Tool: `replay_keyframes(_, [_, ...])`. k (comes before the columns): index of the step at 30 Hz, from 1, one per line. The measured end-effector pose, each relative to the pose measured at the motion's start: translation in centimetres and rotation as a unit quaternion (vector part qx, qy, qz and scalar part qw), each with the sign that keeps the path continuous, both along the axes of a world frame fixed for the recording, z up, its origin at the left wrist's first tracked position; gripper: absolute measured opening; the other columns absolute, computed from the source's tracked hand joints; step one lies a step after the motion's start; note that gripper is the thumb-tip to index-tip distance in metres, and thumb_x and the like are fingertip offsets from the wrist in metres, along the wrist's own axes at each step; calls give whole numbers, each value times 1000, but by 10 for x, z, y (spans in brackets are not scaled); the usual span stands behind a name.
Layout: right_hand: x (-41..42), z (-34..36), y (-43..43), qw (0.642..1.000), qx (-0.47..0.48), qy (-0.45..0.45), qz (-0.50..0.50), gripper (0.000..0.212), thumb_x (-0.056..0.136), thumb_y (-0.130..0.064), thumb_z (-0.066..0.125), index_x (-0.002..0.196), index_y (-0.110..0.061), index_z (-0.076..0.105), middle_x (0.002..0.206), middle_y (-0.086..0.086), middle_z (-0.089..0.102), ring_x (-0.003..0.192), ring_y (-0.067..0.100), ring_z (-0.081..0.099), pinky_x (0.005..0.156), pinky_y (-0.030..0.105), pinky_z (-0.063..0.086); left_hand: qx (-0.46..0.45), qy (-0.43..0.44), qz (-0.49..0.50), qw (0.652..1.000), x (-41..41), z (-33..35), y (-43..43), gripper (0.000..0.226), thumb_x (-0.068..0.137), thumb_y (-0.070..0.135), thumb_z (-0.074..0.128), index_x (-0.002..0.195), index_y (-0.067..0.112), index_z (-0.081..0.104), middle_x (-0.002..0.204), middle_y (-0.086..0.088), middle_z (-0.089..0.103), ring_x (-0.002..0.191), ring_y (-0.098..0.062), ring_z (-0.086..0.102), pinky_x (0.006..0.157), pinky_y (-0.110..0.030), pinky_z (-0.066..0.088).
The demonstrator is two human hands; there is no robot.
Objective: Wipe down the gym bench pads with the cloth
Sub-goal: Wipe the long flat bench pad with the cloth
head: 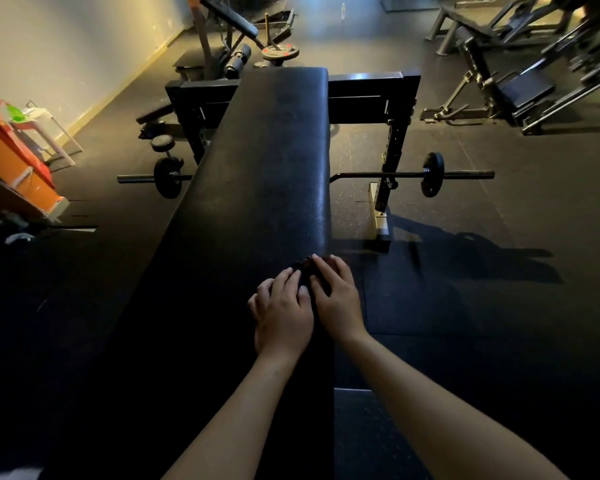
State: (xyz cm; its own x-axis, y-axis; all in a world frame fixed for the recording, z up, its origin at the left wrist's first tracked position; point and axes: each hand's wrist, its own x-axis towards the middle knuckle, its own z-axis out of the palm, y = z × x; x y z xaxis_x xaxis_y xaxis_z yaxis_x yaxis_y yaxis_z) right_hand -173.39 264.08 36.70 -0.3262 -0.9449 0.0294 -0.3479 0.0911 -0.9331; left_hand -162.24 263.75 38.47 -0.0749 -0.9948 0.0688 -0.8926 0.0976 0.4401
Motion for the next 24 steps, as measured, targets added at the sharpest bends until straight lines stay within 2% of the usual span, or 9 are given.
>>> replay_keyframes(8, [-33,6,-64,999,14,-22,25,40,101,-16,56,140,-26,57,149,-4,39,139,11,37,115,35,36,12,-28,60,998,-33,3,-34,44,104,41,38,147,35,46,158,13,36,141,-15,27,116,-42,18])
replay_keyframes(13, [-64,3,-128,998,18,-9,68,42,100,-15,56,141,-25,56,154,-3,34,143,13,32,116,31,32,2,-51,110,993,-58,-2,-64,45,104,42,40,147,35,46,157,14,36,139,-15,29,115,-41,18])
replay_keyframes(16, [-78,1,-160,996,12,-9,89,41,101,-21,56,142,-24,55,153,-3,34,142,14,34,116,31,32,-3,-58,137,989,-76,-6,-90,44,103,42,41,146,35,49,155,13,39,138,-16,31,114,-42,21])
replay_keyframes(21, [-88,-22,-139,987,-26,-41,154,45,102,-28,54,147,-30,48,147,-13,30,135,5,36,115,35,37,-15,-51,203,978,-104,-9,-123,40,102,40,44,141,34,54,151,11,45,137,-16,33,112,-42,21])
replay_keyframes(24, [-98,-28,-147,984,-40,-21,172,43,101,-27,56,144,-30,52,144,-10,27,134,9,35,115,35,36,-37,-42,215,975,-112,-12,-131,38,100,36,50,136,32,60,146,10,52,132,-18,39,109,-43,23])
